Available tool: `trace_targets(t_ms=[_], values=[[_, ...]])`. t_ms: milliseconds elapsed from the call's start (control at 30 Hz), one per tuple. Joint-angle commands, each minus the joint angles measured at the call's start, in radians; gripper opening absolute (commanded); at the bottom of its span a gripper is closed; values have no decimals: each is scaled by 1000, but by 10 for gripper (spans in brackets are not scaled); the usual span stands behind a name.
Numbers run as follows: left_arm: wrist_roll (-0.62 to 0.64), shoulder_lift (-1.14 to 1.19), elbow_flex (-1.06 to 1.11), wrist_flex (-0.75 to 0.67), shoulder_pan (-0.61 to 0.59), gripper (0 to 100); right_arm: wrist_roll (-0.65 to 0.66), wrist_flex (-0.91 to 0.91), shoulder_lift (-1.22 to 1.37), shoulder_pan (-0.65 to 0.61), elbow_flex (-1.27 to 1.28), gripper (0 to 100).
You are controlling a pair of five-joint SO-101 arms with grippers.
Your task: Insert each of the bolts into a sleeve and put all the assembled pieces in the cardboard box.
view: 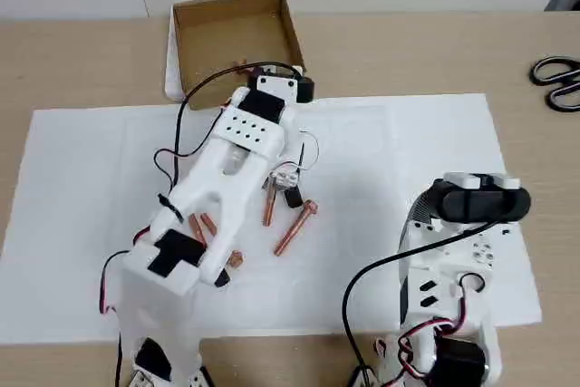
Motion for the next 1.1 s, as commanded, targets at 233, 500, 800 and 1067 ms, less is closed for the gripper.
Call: trace_targets(t_ms=[233,500,800,1067], values=[[3,74,-68,60,8,133,-6,-5,-7,5,-6,4],[3,117,-68,-106,-12,133,-6,-1,-7,7,-8,4],[0,118,-64,-130,-15,133,-6,1,-7,7,-8,4],[-2,120,-59,-130,-18,133,-6,1,-7,8,-8,4]])
